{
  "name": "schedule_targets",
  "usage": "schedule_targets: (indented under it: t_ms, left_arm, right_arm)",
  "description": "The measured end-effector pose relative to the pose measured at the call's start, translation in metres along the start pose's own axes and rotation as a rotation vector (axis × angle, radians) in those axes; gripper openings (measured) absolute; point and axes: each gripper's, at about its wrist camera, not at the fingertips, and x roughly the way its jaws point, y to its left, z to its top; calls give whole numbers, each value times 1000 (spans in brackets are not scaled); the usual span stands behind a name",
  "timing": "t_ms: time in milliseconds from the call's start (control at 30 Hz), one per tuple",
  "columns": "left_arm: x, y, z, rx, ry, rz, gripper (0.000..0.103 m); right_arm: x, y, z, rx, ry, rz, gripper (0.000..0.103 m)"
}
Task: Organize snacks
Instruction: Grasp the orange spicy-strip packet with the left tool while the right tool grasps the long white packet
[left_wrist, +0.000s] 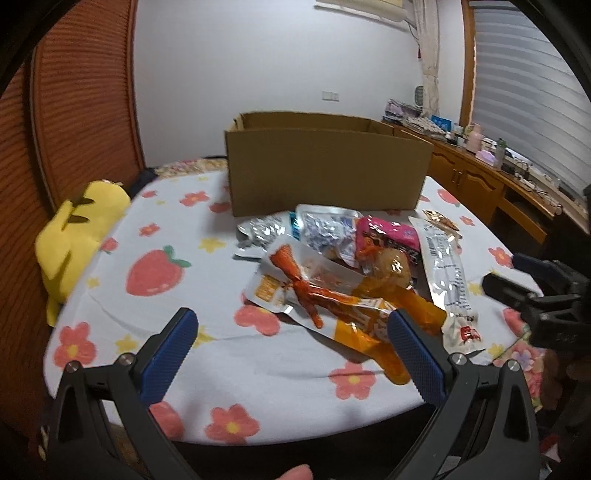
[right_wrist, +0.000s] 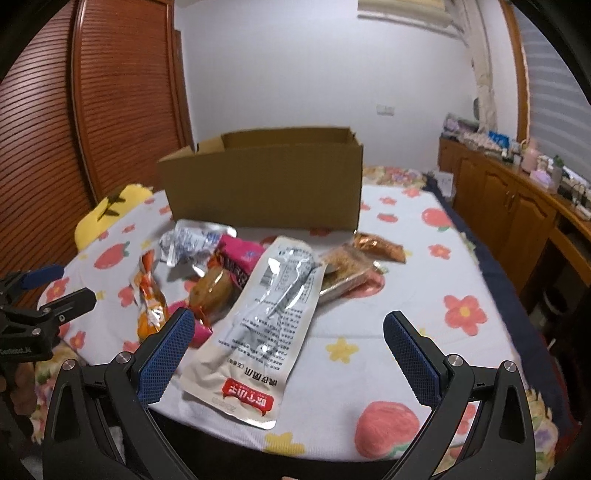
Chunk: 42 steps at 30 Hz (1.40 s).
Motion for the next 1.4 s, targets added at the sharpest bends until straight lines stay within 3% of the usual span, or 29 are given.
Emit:
schedule_targets:
  t_ms: [167, 367, 1000, 1133, 1400]
  left_arm:
    - [18, 1, 2, -60, 74, -100, 100]
    - [39, 3, 6, -146, 144, -166, 97]
    - [95, 23, 35, -372, 268, -195, 97]
    - [100, 22, 40, -368, 272, -193, 95]
    - [102, 22, 40, -256, 273, -144, 73]
  right_arm:
    - [23, -4, -3, 13, 84, 58, 97]
    - [43, -4, 1, 22, 143, 111, 92]
    - [61, 0, -1, -5, 187, 113, 90]
    - [65, 2, 0, -12, 191, 119, 90]
    - [68, 1, 0, -14, 203, 117, 90]
